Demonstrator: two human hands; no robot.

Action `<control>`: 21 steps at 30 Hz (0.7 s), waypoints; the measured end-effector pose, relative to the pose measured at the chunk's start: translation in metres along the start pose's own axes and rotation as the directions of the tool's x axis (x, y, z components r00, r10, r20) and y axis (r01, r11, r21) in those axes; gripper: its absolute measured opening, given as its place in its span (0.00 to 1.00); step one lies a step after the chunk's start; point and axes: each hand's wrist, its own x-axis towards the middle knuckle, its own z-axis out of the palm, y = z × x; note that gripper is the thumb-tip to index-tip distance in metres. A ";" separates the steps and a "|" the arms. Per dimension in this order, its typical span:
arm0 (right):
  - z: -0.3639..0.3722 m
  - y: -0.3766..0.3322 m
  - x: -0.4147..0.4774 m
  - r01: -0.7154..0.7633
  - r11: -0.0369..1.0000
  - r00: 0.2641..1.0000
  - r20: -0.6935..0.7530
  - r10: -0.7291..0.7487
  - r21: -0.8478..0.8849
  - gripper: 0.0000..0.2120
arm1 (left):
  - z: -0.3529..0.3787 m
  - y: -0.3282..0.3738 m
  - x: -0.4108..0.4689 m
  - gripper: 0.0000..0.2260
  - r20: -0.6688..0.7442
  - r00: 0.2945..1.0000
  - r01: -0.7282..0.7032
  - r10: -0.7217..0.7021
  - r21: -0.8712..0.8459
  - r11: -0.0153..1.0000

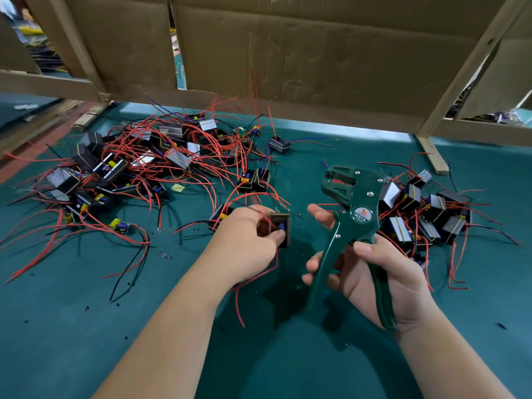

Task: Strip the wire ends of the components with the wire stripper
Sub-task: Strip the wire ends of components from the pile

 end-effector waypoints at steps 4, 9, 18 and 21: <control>0.000 -0.001 -0.001 0.024 1.000 0.999 -0.026 -0.024 0.001 0.27 | 0.002 0.000 0.000 0.08 0.077 0.997 0.008 0.004 -0.155 0.988; -0.003 -0.003 0.000 0.029 0.999 0.998 -0.051 -0.028 0.026 0.24 | 0.000 0.003 -0.001 0.08 0.118 0.991 -0.023 0.064 -0.319 0.947; -0.002 -0.004 0.000 0.033 0.999 0.997 -0.066 -0.031 0.037 0.23 | -0.004 0.003 -0.001 0.07 -0.029 0.993 -0.119 0.118 -0.387 0.914; -0.002 -0.004 0.000 0.035 0.999 0.998 -0.059 -0.033 0.024 0.23 | -0.007 0.003 -0.001 0.11 0.008 0.986 -0.160 0.169 -0.284 0.945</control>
